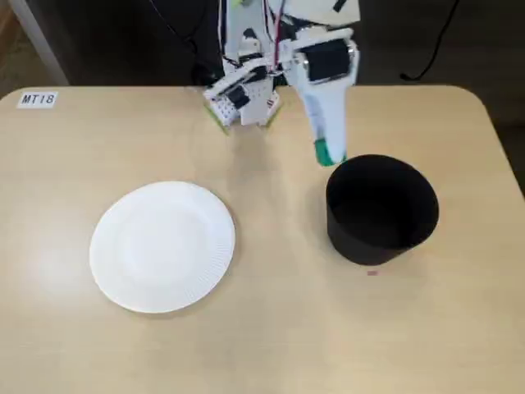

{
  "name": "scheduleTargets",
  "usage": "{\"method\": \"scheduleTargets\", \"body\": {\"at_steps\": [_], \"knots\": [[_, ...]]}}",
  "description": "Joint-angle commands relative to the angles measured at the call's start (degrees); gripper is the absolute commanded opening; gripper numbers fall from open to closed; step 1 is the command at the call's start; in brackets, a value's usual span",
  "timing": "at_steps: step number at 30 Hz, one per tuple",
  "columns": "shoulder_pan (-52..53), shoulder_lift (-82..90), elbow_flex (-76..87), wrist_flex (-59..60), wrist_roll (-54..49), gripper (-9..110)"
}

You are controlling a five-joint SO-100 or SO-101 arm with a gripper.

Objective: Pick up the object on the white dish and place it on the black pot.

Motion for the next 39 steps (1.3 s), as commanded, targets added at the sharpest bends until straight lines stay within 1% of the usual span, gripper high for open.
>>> {"method": "scheduleTargets", "body": {"at_steps": [1,12,19,39], "knots": [[-4.0,-1.5,-1.8,-0.9,-2.4,0],[-11.8,-13.9,-1.8,-1.1,-9.2,0],[-15.2,-20.3,-1.8,-2.2,-11.2,0],[-17.0,-35.7,-2.4,-7.6,-12.9,0]]}}
